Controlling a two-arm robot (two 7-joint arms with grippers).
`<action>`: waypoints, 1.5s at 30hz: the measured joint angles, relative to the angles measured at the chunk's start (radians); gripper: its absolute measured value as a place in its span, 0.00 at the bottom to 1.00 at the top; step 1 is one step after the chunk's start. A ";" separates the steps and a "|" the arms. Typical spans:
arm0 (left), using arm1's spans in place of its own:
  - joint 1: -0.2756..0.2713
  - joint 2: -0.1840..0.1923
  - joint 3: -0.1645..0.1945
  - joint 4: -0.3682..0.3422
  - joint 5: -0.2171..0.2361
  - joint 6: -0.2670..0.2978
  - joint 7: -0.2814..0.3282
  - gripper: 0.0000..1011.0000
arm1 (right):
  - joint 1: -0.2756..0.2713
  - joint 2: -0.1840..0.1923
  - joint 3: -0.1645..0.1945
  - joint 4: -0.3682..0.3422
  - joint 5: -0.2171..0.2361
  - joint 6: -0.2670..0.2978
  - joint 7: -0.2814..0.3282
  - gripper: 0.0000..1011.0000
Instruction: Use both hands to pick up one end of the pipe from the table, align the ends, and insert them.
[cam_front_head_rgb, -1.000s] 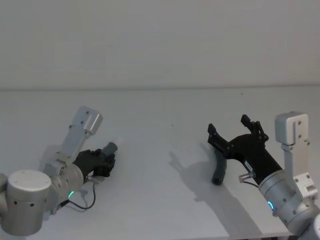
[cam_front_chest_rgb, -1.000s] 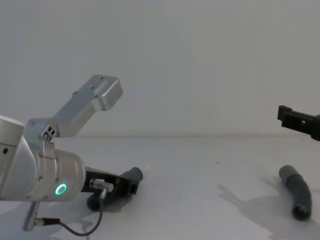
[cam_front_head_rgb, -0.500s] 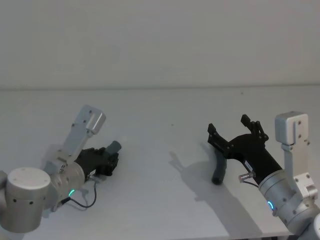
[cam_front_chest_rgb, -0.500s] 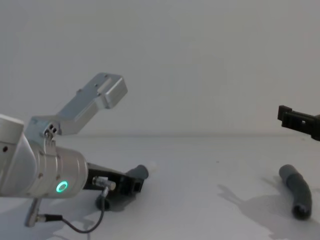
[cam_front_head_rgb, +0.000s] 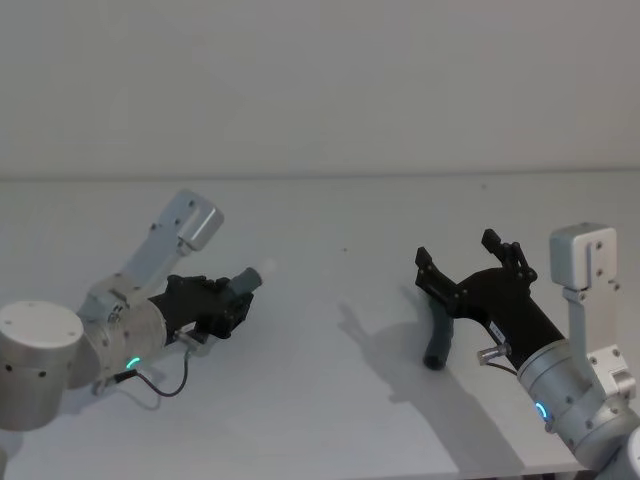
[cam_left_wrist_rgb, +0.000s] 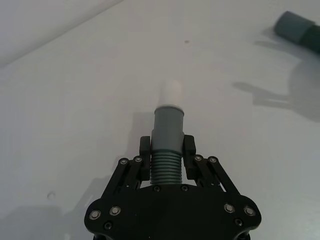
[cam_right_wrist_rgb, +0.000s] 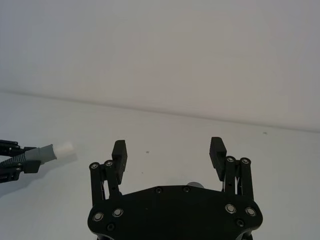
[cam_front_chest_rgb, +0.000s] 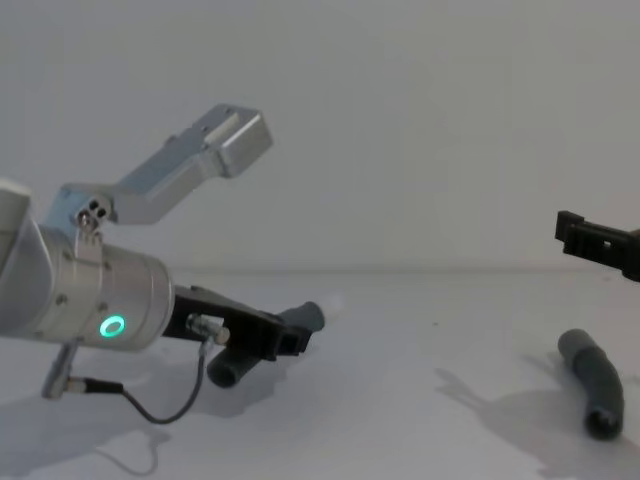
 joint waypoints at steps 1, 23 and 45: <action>-0.009 0.008 0.005 0.000 -0.001 -0.001 -0.022 0.34 | 0.000 0.000 0.000 0.000 0.000 0.000 0.000 0.99; -0.148 0.141 0.091 -0.021 -0.067 -0.001 -0.380 0.34 | 0.000 0.000 0.000 0.000 0.000 0.000 0.000 0.99; -0.330 0.249 0.206 0.003 -0.135 0.021 -0.791 0.34 | 0.000 0.000 0.000 0.000 0.000 0.000 0.000 0.99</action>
